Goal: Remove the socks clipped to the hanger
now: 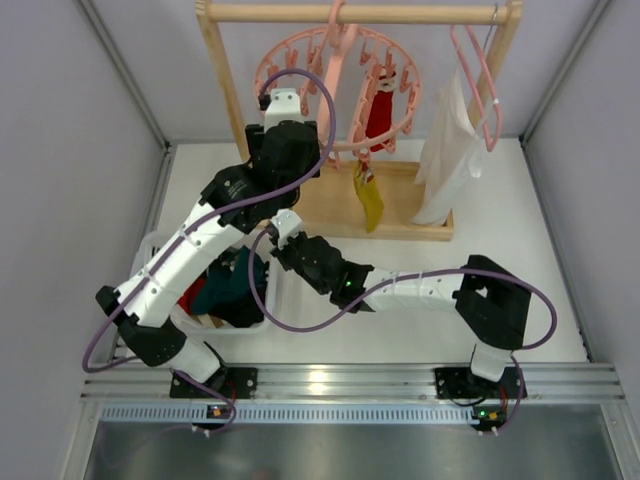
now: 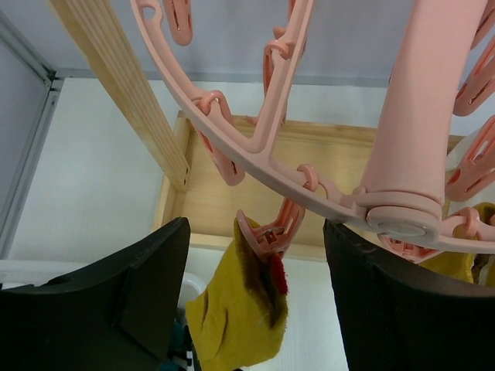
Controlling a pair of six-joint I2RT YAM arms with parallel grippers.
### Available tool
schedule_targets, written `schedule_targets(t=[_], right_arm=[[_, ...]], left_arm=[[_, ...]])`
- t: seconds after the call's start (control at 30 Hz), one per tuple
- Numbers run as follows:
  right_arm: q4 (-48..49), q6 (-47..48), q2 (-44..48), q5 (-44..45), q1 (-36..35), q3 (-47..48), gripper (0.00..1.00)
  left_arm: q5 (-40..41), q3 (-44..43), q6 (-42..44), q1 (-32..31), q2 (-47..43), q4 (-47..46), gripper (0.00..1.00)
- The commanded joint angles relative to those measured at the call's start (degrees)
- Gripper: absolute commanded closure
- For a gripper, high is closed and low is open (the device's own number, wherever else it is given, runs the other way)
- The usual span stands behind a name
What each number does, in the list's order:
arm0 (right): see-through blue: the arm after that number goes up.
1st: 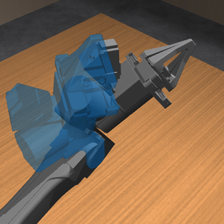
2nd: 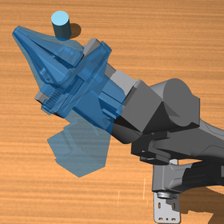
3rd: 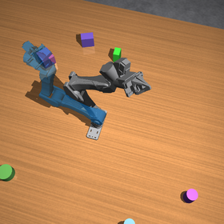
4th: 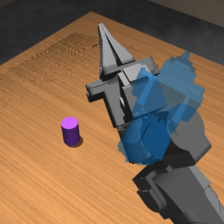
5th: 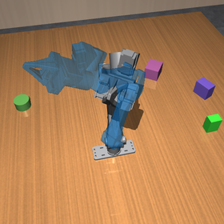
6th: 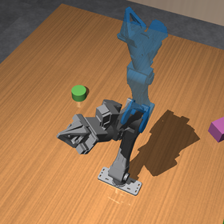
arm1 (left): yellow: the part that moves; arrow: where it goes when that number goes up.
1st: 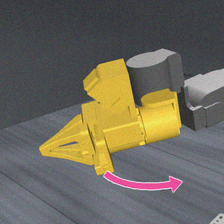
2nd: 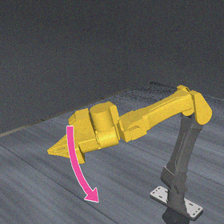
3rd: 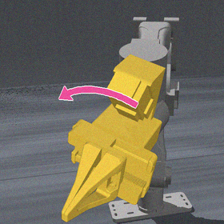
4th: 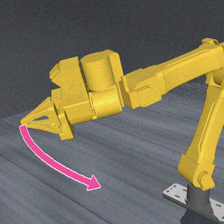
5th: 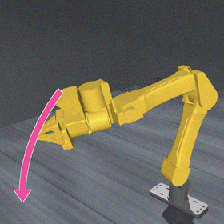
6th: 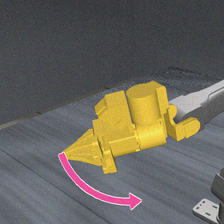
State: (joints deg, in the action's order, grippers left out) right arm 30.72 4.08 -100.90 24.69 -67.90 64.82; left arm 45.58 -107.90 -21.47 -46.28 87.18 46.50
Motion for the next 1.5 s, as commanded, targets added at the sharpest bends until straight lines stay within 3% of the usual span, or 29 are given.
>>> schedule_targets(t=[0.0, 0.27, 0.47, 0.73, 0.8, 0.97, 1.17, 1.2, 1.3, 1.33, 1.4, 1.43, 1.47], right_arm=[[-0.31, 0.93, -0.61, -1.04, -1.62, 3.47, 1.0], [-0.75, 1.9, -1.05, -1.31, -2.06, 4.53, 1.0], [-0.75, 2.08, -1.23, -1.57, -2.33, 4.62, 1.0], [0.65, 2.16, -0.52, -1.57, -2.59, 2.69, 1.0], [0.74, 2.08, -0.17, -1.13, -2.68, 2.25, 1.0], [3.46, 0.59, 1.67, -0.26, -2.59, -3.02, 1.0], [5.05, -2.84, 11.05, -2.52, -2.5, -14.27, 1.0], [3.57, -3.28, 12.21, -2.71, -2.41, -15.32, 1.0], [-0.12, -5.66, 15.64, -4.73, -1.89, -16.91, 1.0], [-1.7, -5.92, 16.34, -6.74, -1.89, -17.35, 1.0], [-3.29, -5.84, 17.93, -9.29, -1.71, -16.83, 1.0], [-5.13, -5.75, 18.28, -12.09, -1.62, -16.39, 1.0], [-5.75, -5.4, 18.72, -13.68, -1.54, -15.78, 1.0]], left_arm=[[1.97, -1.35, 0.38, 0.23, 0.89, -1.15, 0.27], [2.41, -2.14, 1.26, 0.84, 2.56, -1.24, 0.35], [2.05, -3.02, 2.22, 1.9, 3.44, -1.24, 0.48], [1.26, -5.22, 3.54, 2.78, 4.49, -1.24, 0.71], [0.82, -5.39, 3.72, 2.86, 4.58, -1.24, 0.83], [0.12, -4.96, 3.37, 2.95, 4.23, -1.32, 0.84], [-2.87, -2.41, 2.32, 2.95, 0.02, -1.15, 0.59], [-3.22, -1.27, 2.05, 2.95, -0.68, -1.24, 0.48], [-3.57, 0.22, 1.79, 2.95, -3.59, -1.15, 0.31], [-3.48, 0.58, 1.79, 2.95, -4.29, -1.06, 0.21], [-3.4, 1.98, 1.7, 2.95, -7.1, -1.06, 0.16], [-2.7, 2.77, 1.53, 2.95, -8.15, -1.15, 0.02], [-2.26, 4.35, 1.35, 2.86, -10.77, -1.06, 0.02]])
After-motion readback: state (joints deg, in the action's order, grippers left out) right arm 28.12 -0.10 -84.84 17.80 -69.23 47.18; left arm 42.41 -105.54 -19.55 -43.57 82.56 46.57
